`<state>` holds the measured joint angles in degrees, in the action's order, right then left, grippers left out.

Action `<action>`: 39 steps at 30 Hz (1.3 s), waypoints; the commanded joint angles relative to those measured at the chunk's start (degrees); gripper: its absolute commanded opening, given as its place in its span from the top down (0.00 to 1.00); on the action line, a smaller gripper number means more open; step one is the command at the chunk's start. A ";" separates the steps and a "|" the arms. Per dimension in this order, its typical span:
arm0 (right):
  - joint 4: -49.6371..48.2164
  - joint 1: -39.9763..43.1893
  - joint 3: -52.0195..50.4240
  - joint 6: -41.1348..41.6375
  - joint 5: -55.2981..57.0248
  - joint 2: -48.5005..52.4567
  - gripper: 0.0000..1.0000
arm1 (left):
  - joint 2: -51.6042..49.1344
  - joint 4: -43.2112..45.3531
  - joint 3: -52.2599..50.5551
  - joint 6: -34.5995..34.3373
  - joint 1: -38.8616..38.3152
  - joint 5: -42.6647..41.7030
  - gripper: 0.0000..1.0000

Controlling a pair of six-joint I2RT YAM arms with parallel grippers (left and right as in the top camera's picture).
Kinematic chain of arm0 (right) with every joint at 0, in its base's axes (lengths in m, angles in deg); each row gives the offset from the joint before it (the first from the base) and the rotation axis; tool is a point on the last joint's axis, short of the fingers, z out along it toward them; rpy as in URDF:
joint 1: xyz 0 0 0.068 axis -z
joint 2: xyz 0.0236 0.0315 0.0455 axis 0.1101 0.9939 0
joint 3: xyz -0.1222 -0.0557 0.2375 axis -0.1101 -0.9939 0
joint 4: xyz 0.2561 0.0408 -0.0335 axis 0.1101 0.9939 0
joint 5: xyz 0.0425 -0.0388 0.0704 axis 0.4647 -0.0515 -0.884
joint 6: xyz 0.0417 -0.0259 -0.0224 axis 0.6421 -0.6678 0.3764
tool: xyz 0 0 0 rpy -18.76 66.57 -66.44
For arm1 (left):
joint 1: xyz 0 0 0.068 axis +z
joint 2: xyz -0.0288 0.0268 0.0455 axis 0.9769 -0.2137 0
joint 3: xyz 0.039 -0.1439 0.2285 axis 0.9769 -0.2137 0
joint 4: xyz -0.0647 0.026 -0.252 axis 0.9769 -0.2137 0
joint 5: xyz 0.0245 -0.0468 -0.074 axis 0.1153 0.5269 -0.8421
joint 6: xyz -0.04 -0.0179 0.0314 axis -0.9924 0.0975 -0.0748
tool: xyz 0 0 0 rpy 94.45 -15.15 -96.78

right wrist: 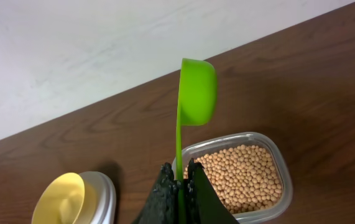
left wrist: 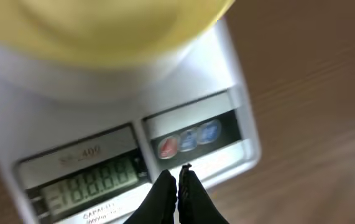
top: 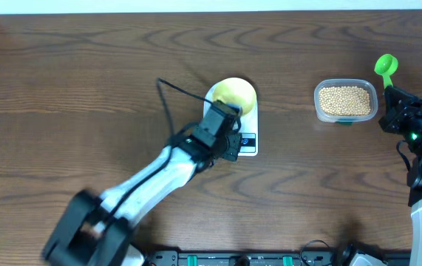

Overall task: Scoop item into bowl and weigh 50g on scale
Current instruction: 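Pull the left arm back from the scale to its base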

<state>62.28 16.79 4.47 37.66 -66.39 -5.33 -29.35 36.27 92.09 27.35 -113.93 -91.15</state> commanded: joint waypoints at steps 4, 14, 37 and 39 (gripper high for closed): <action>0.09 -0.33 0.87 -0.83 -0.37 -0.37 0.99 | 14.36 -5.14 0.13 -0.28 2.40 0.07 0.93; 1.55 -0.35 0.87 -0.81 -0.81 -0.37 0.99 | 28.26 -22.71 0.13 -0.26 18.12 11.61 0.71; 6.93 -0.26 0.87 1.16 9.53 -0.35 0.99 | 28.72 -29.90 0.11 -0.26 28.85 11.54 0.02; 7.04 -0.28 0.87 1.16 12.11 -0.35 0.99 | 28.72 -29.90 0.11 -0.26 28.85 11.54 0.02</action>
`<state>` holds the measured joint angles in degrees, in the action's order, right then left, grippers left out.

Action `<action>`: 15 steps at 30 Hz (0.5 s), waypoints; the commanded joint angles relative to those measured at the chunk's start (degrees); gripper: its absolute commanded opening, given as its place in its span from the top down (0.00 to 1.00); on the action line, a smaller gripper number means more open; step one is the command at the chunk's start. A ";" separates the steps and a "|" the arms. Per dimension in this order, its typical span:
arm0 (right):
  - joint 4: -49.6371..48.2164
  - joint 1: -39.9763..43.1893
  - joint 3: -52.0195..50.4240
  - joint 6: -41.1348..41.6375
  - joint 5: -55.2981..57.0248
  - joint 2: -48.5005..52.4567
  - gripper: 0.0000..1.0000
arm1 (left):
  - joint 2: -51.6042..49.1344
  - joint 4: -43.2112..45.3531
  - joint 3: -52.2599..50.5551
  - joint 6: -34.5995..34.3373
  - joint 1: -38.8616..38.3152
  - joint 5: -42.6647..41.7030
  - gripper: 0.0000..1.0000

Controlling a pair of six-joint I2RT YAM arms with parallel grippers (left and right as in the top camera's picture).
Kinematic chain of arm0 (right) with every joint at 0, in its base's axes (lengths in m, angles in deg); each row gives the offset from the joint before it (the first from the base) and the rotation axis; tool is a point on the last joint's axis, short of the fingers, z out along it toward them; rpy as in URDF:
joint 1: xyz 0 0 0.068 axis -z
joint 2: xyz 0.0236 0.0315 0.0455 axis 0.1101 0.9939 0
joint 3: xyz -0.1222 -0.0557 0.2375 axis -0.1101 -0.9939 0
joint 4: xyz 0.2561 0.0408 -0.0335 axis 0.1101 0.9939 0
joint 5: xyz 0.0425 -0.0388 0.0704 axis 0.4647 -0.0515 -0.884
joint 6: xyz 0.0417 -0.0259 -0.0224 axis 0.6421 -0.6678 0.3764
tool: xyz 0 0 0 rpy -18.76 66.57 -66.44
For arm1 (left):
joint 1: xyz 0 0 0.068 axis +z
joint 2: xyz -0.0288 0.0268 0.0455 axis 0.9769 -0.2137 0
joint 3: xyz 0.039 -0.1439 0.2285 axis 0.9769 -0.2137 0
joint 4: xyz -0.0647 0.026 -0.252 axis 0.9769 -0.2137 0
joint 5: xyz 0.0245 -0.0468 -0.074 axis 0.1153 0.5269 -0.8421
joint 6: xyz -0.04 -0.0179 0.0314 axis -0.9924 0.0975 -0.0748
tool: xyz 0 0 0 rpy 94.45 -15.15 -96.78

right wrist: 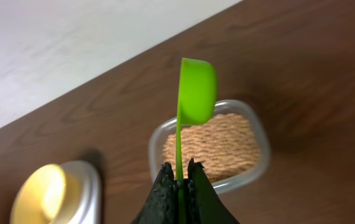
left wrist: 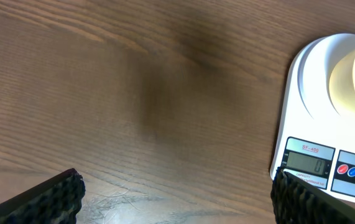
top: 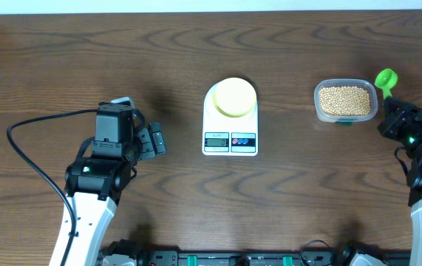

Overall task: Scoop item into bowl and weigh 50g on scale
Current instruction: 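Pull the left arm back from the scale to its base, then move the green scoop with the right gripper over the soybean tub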

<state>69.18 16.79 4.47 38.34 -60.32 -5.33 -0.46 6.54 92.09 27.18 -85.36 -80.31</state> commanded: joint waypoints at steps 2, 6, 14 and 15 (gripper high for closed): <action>0.11 -0.26 0.87 0.94 6.36 -0.35 0.99 | -0.17 -0.17 0.11 -0.09 0.28 0.70 0.02; -0.11 -0.28 0.87 5.49 8.26 -0.37 0.99 | -0.17 -0.17 0.11 -0.09 0.28 0.70 0.02; -0.79 -0.28 0.87 11.23 10.32 -0.35 0.99 | -0.17 -0.17 0.11 -0.09 0.28 0.70 0.02; -0.76 -0.28 0.87 11.23 10.34 -0.35 0.99 | -0.17 -0.17 0.11 -0.09 0.28 0.70 0.02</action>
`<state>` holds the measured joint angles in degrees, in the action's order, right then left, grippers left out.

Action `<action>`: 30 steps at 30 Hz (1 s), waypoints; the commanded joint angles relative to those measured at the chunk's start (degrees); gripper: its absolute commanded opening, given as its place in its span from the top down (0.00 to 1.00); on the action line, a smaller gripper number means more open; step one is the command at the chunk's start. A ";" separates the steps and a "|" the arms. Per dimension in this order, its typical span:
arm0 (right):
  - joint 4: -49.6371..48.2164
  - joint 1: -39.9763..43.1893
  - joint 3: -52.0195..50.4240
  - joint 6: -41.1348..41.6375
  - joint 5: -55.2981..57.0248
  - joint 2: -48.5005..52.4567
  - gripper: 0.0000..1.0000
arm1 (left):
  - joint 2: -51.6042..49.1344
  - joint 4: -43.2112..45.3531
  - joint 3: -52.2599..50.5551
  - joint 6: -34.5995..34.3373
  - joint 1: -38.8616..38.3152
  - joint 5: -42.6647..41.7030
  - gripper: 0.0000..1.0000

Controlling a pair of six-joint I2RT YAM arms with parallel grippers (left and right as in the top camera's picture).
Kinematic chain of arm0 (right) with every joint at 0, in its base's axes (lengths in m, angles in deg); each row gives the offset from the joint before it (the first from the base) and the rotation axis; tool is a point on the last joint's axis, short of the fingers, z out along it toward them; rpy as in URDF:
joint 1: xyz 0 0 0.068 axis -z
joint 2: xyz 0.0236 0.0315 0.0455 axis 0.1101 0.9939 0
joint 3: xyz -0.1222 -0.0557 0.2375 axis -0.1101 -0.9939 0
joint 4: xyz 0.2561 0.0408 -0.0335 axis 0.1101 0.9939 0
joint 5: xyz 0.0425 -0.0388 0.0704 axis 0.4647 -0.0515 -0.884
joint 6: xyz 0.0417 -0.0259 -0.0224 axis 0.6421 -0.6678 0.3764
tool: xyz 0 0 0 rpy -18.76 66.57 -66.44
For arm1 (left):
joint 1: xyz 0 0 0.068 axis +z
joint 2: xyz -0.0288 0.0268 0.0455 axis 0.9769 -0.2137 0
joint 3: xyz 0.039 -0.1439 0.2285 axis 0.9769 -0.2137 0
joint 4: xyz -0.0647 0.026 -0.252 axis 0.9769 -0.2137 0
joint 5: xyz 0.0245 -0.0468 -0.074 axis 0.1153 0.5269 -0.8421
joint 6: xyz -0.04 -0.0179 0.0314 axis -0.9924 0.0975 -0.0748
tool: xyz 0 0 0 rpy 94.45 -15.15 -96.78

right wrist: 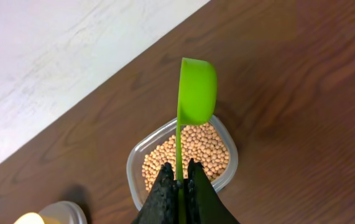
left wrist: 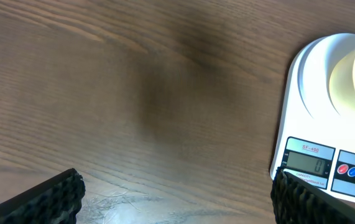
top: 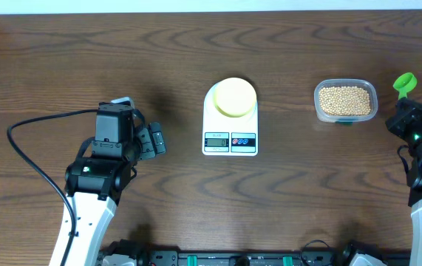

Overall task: Scoop item into bowl and weigh 50g on scale
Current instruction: 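Move the green scoop with the right gripper over the soybean tub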

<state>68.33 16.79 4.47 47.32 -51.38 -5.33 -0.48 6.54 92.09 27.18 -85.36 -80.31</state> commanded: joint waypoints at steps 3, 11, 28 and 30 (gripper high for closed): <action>-0.04 -0.28 0.87 2.80 1.40 -0.35 0.99 | -0.15 -0.17 0.11 -0.09 0.28 0.70 0.02; -0.04 -0.28 0.87 5.07 1.40 -0.35 0.99 | -0.15 -0.17 0.11 -0.09 0.28 0.70 0.02; -0.39 -0.28 0.87 11.45 0.94 -0.37 0.99 | -0.15 -0.17 0.11 -0.09 0.28 0.70 0.02; -0.42 -0.28 0.87 11.43 1.01 -0.37 0.99 | -0.15 -0.17 0.11 -0.09 0.28 0.70 0.02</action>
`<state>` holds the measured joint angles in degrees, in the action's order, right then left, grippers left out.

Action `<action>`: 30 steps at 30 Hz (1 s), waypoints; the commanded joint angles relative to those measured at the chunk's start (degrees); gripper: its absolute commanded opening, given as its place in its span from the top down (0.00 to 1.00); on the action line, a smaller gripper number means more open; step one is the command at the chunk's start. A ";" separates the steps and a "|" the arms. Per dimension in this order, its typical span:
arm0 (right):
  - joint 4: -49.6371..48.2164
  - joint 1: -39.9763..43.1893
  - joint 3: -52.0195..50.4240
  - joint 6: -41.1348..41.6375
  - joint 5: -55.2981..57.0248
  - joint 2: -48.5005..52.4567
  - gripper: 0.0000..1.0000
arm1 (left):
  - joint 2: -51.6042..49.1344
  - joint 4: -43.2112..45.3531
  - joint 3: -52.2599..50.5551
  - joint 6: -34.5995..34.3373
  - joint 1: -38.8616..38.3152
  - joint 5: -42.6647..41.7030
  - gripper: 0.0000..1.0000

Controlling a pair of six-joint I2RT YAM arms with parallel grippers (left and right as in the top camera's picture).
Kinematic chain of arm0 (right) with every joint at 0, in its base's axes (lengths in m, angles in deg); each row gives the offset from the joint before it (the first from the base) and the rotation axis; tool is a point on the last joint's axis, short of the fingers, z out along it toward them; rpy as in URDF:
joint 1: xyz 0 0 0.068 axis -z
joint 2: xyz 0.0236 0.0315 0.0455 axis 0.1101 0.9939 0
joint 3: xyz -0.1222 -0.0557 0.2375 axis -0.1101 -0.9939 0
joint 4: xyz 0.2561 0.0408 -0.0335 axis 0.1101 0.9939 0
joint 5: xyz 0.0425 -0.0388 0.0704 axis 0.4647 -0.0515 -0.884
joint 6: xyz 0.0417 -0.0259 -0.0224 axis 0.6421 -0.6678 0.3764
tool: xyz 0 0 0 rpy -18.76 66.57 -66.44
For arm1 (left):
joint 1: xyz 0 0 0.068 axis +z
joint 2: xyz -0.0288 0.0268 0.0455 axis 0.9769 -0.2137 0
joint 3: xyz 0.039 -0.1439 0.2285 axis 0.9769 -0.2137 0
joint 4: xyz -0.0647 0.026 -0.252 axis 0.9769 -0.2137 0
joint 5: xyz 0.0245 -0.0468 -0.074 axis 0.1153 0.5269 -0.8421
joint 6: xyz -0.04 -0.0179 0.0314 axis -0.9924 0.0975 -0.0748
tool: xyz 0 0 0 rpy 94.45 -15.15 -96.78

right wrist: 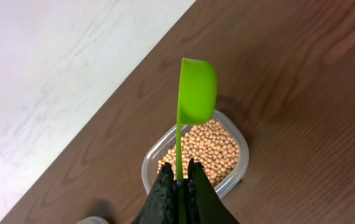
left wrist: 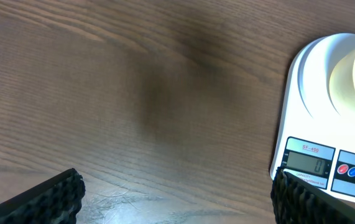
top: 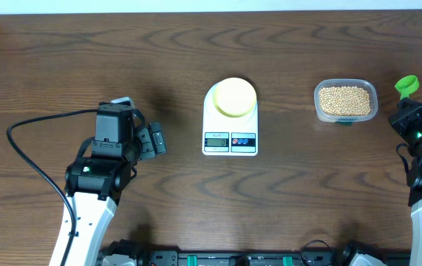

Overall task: Scoop item into bowl and weigh 50g on scale
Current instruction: 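Move the green scoop with the right gripper over the soybean tub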

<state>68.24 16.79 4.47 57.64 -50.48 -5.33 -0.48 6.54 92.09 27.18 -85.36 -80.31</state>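
Observation:
A white digital scale (top: 230,122) sits mid-table with a yellow bowl (top: 233,97) on its platform; its display and buttons (left wrist: 326,168) show at the right of the left wrist view. A clear tub of beige beans (top: 345,101) stands to the right. My right gripper (right wrist: 178,169) is shut on the handle of a green scoop (right wrist: 196,90), held in the air just right of the tub (right wrist: 196,152). My left gripper (top: 154,140) is open wide, low over bare wood left of the scale.
The dark wooden table (top: 284,192) ends at a white wall along the far edge (top: 211,6). A black cable (top: 33,137) loops from the left arm over the left part of the table. Equipment lines the near edge.
My right gripper with the green scoop has shifted slightly further right of the bean tub and turned, so the tub sits more directly under the scoop in its view. The left arm is unchanged.
At first my left gripper was shut at the scale's buttons, the display showing all segments, while the right held the scoop near the tub. Then the left was back at the left, open, the scale reading zero. Since then the right gripper has drifted right with the scoop.

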 commanded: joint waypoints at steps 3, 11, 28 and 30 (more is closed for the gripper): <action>-0.35 -0.28 0.87 1.11 0.31 -0.35 0.99 | -0.15 -0.17 0.11 -0.09 0.28 0.70 0.02; -3.41 -0.28 0.87 1.11 0.52 -0.35 0.99 | -0.15 -0.17 0.11 -0.09 0.28 0.70 0.02; -5.81 -0.35 0.87 -12.90 0.48 -0.37 0.99 | -0.15 -0.17 0.11 -0.09 0.28 0.70 0.02; -5.29 -0.35 0.87 -17.20 0.46 -0.35 0.99 | -0.15 -0.17 0.11 -0.09 0.28 0.70 0.02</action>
<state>62.54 16.79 4.47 49.38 -49.06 -5.33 -0.48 6.54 92.09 27.18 -85.36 -80.31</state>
